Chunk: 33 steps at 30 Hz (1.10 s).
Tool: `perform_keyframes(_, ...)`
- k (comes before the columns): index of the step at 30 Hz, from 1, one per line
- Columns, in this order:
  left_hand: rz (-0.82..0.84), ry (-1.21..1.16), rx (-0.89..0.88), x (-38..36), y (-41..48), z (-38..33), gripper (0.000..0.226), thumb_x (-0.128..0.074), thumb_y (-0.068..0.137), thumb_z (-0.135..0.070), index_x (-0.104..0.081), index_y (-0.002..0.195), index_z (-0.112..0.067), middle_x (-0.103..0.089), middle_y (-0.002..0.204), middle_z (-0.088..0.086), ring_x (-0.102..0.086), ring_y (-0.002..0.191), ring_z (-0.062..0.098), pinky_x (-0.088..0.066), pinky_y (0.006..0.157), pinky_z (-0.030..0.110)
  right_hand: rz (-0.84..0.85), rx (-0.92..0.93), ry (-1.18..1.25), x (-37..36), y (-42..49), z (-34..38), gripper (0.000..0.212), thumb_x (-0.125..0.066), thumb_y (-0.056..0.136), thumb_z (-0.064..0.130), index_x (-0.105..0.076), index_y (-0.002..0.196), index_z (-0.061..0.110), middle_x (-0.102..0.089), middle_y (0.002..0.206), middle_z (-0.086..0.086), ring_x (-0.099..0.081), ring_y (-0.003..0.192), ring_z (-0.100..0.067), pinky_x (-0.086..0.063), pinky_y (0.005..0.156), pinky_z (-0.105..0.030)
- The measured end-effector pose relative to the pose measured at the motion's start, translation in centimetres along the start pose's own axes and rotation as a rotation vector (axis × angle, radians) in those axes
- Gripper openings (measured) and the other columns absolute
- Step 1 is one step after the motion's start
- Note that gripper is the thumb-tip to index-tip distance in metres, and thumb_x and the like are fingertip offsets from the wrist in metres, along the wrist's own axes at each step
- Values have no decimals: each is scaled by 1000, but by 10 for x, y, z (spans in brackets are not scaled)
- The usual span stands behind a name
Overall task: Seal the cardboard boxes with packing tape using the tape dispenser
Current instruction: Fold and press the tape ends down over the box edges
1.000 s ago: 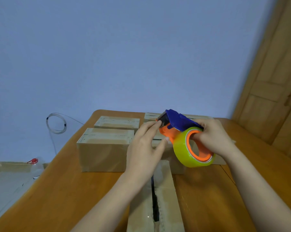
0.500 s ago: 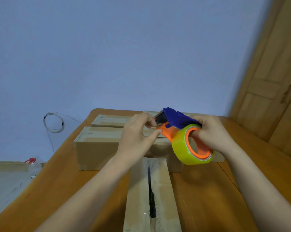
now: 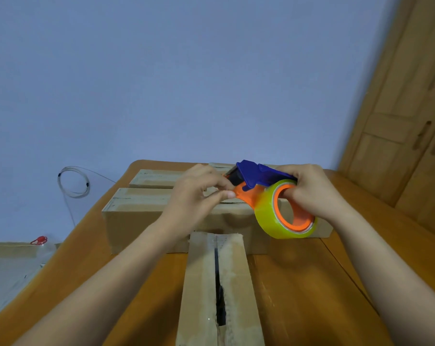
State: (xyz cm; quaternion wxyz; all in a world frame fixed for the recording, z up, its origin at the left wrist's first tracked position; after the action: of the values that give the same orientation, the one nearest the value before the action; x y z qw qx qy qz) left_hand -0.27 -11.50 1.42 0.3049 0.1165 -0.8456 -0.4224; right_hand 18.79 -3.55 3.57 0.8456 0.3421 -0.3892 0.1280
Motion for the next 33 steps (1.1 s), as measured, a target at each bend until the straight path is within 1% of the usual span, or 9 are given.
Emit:
perform_keyframes(5,72,19,-126,-1,7,2,18,-67,80,-33,-76,82,-18,-62,80,-16,-55,83,8,-44,73,27,36,81,-38,3,4,0,51,-64,77,-7,-68,117,24,-68,96,3,-60,90,-11,-42,73,-9)
perform_keyframes(8,72,84,-225,-2,8,0,15,-66,83,-30,-76,83,-19,-62,84,-11,-54,78,10,-41,74,32,52,126,-71,4,7,-4,56,-62,77,-10,-66,119,27,-62,93,0,-57,90,-15,-41,75,-16)
perform_keyframes(12,16,169,-302,-4,6,-1,15,-64,85,-25,-74,78,-16,-61,79,-9,-53,77,13,-39,88,42,69,185,-83,3,8,-6,51,-60,80,-12,-66,119,22,-58,107,2,-56,102,-15,-44,80,-21)
perform_keyframes(17,21,155,-299,-1,4,5,2,-60,87,-29,-61,88,-30,-62,98,-11,-57,94,2,-32,108,32,61,296,-81,4,-1,3,69,-57,84,-13,-47,131,36,-46,131,11,-40,123,-6,-40,75,-1)
perform_keyframes(21,13,160,-318,3,3,7,3,-59,88,-27,-58,88,-30,-62,100,-12,-56,98,0,-36,103,32,30,423,-117,6,-12,13,83,-61,82,-11,-38,139,46,-50,134,11,-44,124,-9,-53,78,-19)
perform_keyframes(24,15,202,-369,5,2,6,4,-59,88,-27,-57,90,-30,-61,102,-11,-55,99,1,-35,102,26,4,510,-277,10,-17,16,70,-56,85,4,-33,139,41,-55,134,8,-54,118,-13,-55,79,-29)
perform_keyframes(26,12,227,-399,6,3,4,5,-59,88,-27,-57,91,-30,-60,104,-10,-55,100,2,-34,100,24,-6,541,-395,9,-18,16,63,-53,87,13,-30,140,39,-56,135,6,-58,116,-18,-54,78,-31)
perform_keyframes(29,-7,245,-402,7,5,5,7,-59,86,-26,-58,91,-31,-64,98,-10,-57,95,4,-34,95,25,51,513,-374,2,-15,10,80,-66,84,3,-25,141,39,-49,142,3,-54,123,-22,-50,86,-29)
perform_keyframes(33,-35,246,-387,8,6,9,11,-60,86,-21,-60,89,-32,-66,95,-12,-59,93,8,-36,90,30,35,502,-286,4,-13,6,68,-48,82,3,-34,141,37,-48,143,7,-47,128,-13,-42,98,-23)
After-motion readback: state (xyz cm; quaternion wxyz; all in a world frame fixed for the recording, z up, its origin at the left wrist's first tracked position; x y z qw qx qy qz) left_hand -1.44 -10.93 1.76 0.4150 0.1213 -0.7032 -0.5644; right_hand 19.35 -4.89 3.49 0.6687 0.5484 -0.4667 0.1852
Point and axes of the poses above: each hand's wrist, its own y-axis towards the middle knuckle, its own x-axis out of the back of the hand, z = x × y, the point moved 6 cm from there along y, towards the middle knuckle
